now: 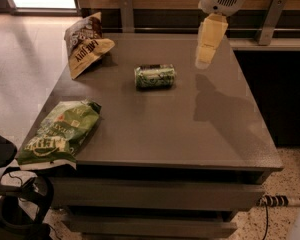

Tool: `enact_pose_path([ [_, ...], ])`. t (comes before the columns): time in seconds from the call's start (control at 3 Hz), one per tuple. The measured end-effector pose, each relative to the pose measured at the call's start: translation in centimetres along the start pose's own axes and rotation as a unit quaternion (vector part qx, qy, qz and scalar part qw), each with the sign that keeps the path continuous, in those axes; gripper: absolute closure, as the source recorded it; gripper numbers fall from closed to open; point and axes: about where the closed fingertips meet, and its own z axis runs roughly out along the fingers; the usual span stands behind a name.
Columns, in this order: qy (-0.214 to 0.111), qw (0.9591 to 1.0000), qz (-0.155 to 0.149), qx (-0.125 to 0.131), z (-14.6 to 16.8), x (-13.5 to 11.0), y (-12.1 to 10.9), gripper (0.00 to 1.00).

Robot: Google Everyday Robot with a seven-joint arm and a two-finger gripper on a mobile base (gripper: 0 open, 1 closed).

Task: Place green can upright

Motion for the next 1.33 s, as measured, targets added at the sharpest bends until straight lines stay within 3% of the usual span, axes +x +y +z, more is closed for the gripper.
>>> enact_pose_path([
  [0.67,-0.017,0.9994,-0.006,-0.030,4.7,-1.1,-1.5,0.00],
  [1.33,-0.011,0.9987,-0.038,-0.033,7.8,-3.1,-1.7,0.00],
])
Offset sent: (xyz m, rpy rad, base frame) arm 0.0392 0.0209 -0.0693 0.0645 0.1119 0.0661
